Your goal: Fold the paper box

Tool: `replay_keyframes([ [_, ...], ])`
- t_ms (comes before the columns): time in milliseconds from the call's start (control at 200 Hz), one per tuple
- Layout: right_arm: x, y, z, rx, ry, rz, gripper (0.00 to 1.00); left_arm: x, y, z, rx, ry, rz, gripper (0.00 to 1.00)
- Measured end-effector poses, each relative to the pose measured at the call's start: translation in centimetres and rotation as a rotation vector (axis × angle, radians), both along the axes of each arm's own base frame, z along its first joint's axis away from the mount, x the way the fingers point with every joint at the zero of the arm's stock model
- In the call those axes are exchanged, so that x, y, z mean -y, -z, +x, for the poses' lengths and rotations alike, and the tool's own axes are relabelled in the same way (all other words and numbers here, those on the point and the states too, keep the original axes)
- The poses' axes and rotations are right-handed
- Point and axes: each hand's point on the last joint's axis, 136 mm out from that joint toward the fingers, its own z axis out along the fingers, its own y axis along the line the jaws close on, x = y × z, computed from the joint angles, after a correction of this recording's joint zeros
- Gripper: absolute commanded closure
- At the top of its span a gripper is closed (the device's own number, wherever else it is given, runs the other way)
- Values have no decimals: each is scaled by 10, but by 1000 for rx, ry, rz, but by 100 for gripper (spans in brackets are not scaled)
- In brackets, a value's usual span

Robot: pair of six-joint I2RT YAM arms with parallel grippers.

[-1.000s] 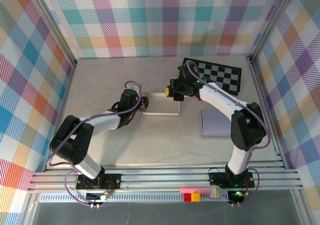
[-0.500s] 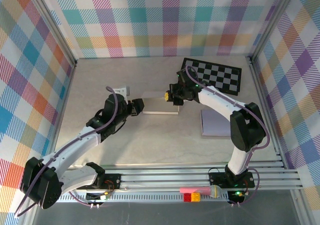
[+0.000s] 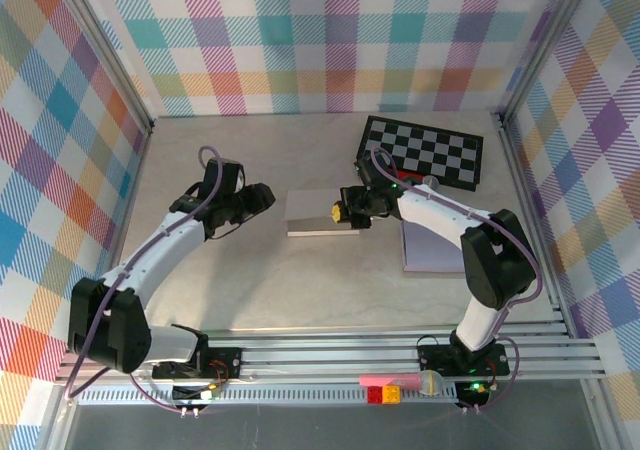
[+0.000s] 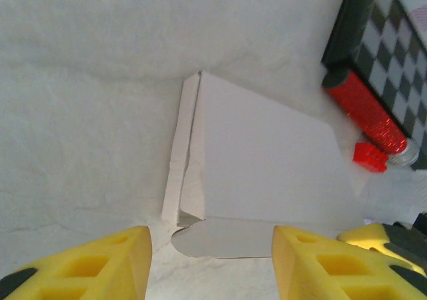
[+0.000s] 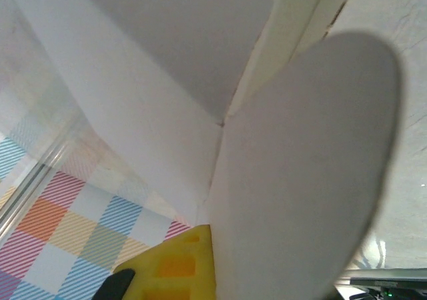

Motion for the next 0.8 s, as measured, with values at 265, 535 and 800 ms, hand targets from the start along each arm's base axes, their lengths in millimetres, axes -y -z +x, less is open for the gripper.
replay_keyframes([
  [265, 2, 2, -10, -9, -66, -26, 73, 21, 38, 9, -153, 50, -64, 51],
  [535, 7, -20, -14, 40, -195, -84, 44, 34, 46, 24, -172, 107, -73, 57],
  [800, 19, -41, -20, 101, -300, -109, 42, 38, 57, 23, -199, 136, -81, 68],
])
